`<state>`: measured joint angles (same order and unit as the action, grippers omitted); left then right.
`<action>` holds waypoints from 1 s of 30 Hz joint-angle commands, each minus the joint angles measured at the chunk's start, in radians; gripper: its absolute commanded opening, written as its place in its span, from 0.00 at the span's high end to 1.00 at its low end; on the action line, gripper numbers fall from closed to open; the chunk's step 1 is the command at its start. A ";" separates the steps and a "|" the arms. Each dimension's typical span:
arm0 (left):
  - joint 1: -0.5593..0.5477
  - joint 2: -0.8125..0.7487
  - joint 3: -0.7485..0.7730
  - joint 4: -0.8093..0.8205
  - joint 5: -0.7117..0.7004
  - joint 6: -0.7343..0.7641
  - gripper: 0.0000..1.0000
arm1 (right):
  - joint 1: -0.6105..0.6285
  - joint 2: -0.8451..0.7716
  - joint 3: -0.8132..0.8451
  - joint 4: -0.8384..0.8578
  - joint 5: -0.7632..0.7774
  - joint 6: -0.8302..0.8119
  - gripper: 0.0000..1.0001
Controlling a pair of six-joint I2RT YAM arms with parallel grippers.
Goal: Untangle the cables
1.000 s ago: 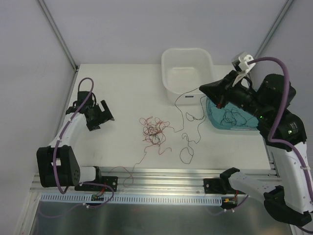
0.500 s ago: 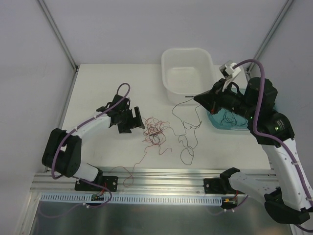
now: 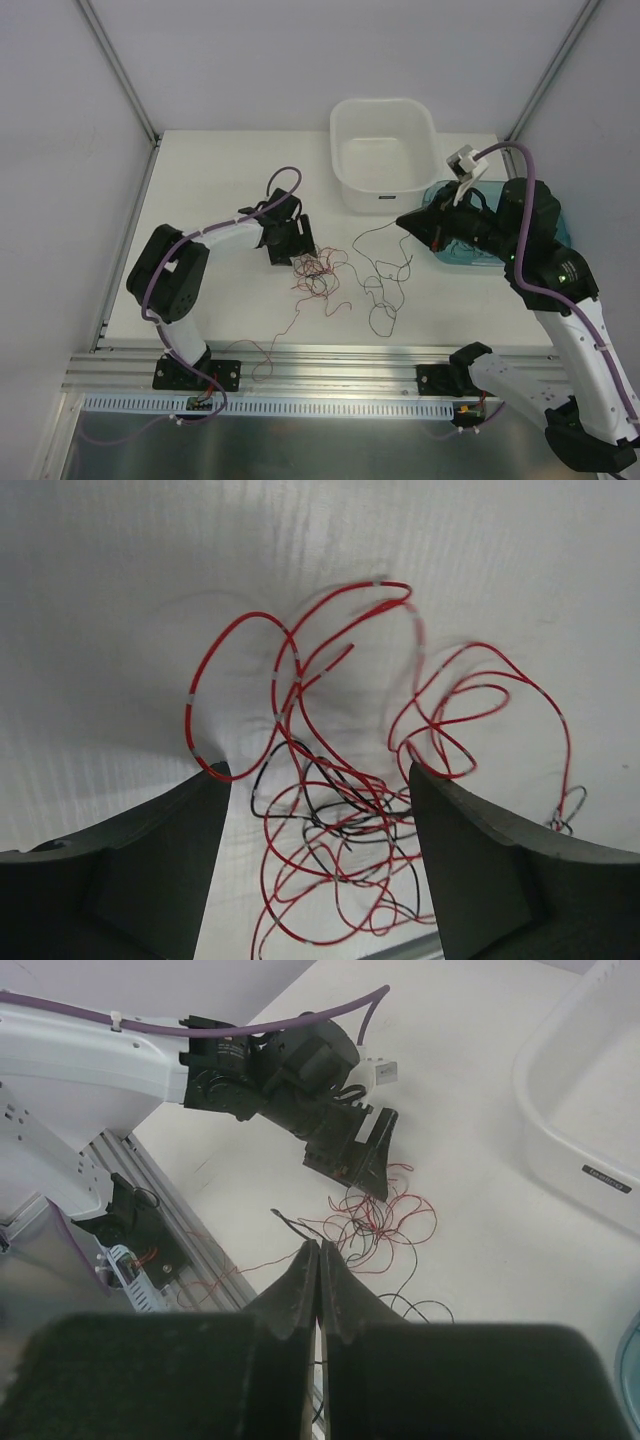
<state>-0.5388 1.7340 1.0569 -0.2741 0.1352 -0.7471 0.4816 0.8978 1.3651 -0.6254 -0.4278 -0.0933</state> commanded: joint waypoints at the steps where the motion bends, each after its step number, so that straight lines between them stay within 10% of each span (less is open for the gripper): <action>1: -0.032 0.028 0.029 -0.020 -0.126 -0.035 0.28 | 0.000 -0.036 -0.015 0.026 -0.031 0.027 0.99; 13: -0.033 0.076 0.032 -0.095 -0.310 -0.008 1.00 | 0.000 -0.091 -0.031 -0.045 0.015 -0.009 0.99; 30: 0.684 -0.117 0.069 -0.217 -0.315 0.310 0.94 | -0.003 -0.148 0.150 -0.279 0.420 -0.203 0.99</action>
<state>0.0879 1.6489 1.0882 -0.4427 -0.1909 -0.5209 0.4816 0.7483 1.4689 -0.8513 -0.1318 -0.2344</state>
